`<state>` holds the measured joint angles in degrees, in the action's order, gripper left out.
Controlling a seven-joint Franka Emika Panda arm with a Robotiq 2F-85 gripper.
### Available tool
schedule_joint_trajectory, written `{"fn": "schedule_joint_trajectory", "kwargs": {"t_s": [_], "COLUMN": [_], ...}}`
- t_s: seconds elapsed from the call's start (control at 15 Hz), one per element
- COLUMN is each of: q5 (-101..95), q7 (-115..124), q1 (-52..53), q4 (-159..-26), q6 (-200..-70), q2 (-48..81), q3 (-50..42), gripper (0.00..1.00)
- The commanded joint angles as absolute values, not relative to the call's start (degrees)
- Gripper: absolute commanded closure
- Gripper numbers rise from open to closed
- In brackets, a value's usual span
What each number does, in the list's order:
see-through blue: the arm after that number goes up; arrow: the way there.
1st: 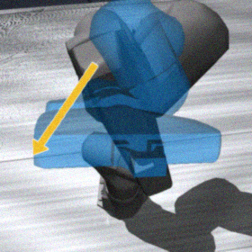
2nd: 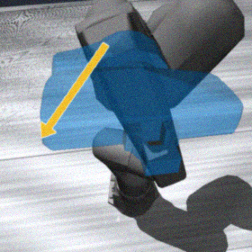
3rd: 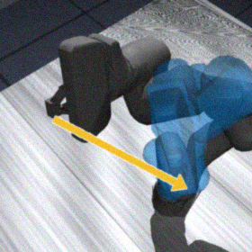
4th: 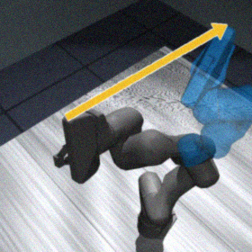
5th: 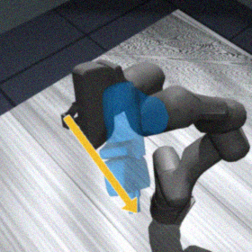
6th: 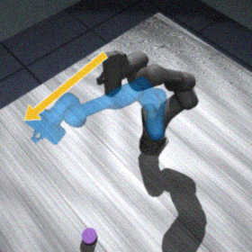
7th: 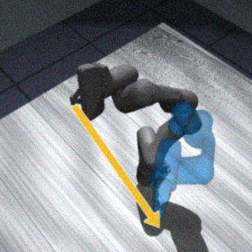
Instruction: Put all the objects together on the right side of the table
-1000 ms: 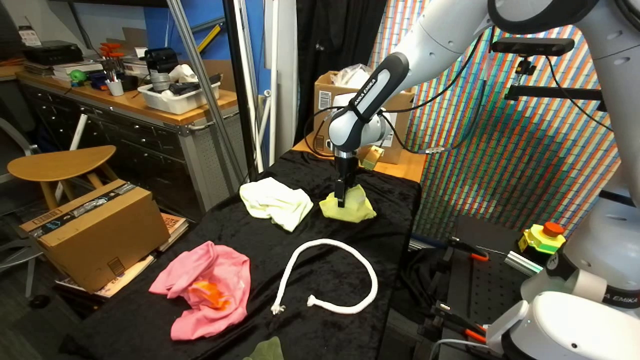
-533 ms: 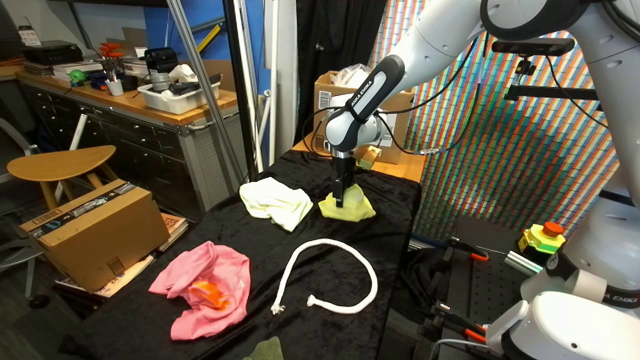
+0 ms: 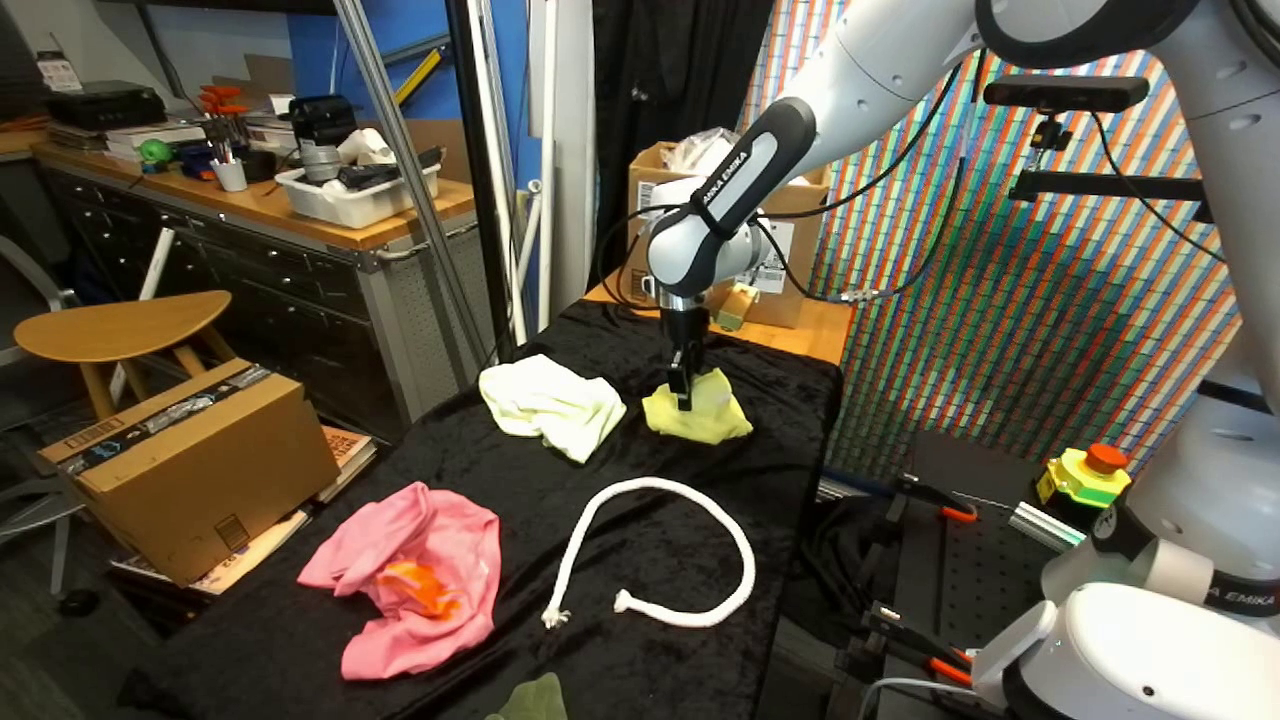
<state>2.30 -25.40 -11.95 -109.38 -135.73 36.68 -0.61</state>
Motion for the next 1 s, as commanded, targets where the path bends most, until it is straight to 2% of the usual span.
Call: {"fn": "schedule_joint_trajectory", "kwargs": {"t_s": [0.0, 0.27, 0.53, 0.93], "q5": [0.57, 0.19, 1.04, 2.66], "q7": [-24.07, -24.18, -24.26, -22.42], "q1": [-11.32, -11.07, -11.47, -11.48], "q4": [-110.81, -111.53, -113.88, -118.81], "q6": [-133.83, -133.84, -136.34, -145.00], "q2": [34.60, 34.32, 32.02, 26.16], "q3": [-0.33, -0.02, 0.42, 0.70], "gripper": [0.85, 0.93, 0.89, 0.89]}}
